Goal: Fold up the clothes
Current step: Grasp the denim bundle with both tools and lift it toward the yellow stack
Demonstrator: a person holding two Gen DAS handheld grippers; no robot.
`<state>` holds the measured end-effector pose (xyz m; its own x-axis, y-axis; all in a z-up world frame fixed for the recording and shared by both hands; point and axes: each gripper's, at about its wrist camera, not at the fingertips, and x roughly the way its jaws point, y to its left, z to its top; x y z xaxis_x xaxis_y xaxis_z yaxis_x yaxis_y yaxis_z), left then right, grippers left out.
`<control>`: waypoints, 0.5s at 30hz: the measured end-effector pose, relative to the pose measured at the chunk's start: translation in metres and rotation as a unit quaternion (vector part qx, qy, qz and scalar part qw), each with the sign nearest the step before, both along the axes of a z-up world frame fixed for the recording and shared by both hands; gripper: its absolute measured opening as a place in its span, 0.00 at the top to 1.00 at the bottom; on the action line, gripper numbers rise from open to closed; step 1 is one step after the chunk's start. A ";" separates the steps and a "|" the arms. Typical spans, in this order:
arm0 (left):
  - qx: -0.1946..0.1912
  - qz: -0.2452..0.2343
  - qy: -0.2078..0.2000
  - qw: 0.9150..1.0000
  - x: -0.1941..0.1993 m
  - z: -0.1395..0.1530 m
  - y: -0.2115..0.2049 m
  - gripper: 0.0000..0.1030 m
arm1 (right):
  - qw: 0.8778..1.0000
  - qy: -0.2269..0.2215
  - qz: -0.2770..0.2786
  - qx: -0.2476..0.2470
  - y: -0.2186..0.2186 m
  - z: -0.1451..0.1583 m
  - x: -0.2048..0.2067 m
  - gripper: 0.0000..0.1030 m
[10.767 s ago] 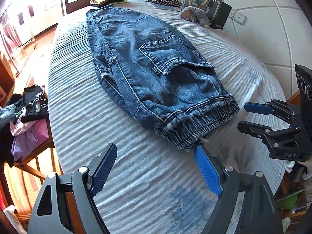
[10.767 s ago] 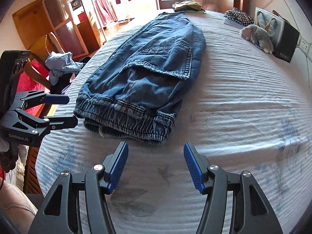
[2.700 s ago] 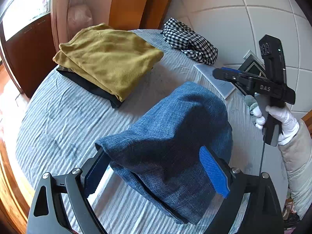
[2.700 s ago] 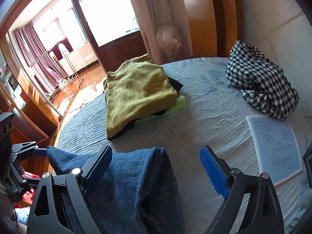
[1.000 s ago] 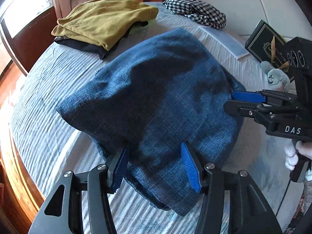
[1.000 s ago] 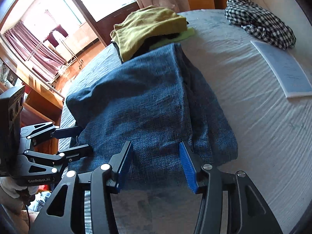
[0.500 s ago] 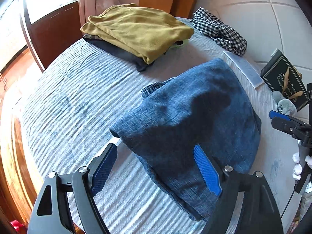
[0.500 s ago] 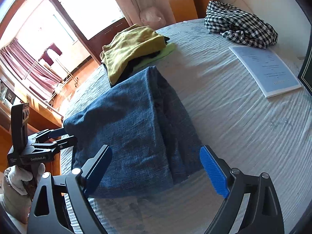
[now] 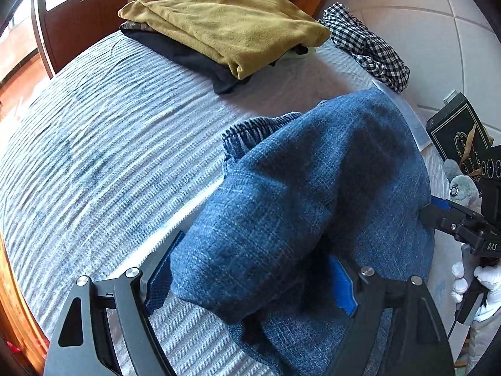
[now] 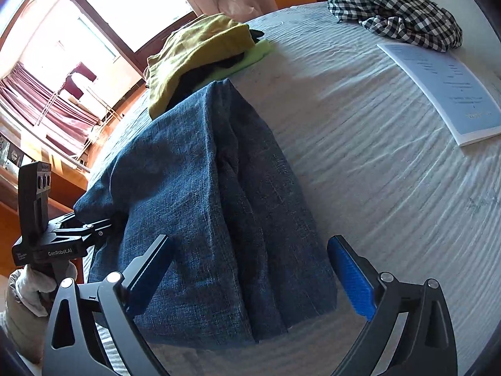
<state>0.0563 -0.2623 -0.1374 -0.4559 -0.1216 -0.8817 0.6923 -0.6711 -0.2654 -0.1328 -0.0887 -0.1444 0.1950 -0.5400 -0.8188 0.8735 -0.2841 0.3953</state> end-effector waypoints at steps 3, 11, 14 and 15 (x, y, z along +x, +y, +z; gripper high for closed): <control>0.007 -0.007 0.008 1.000 0.000 0.003 0.002 0.39 | 0.999 -0.036 -0.006 -0.005 -0.006 -0.004 0.007 0.18; 0.008 -0.027 0.010 1.000 -0.005 0.007 -0.001 0.44 | 0.999 -0.047 0.016 -0.001 -0.010 -0.001 0.018 0.25; 0.002 -0.026 0.013 1.000 -0.008 0.006 -0.003 0.42 | 0.999 -0.043 0.018 0.009 -0.013 -0.001 0.020 0.26; 0.007 -0.026 0.011 1.000 -0.009 0.005 -0.004 0.43 | 0.999 -0.041 0.019 0.012 -0.015 -0.001 0.020 0.27</control>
<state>0.0477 -0.2659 -0.1320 -0.4801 -0.0856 -0.8730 0.6505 -0.7025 -0.2888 -0.1125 -0.1033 -0.1456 0.2827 -0.5108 -0.8119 0.8485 -0.2616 0.4600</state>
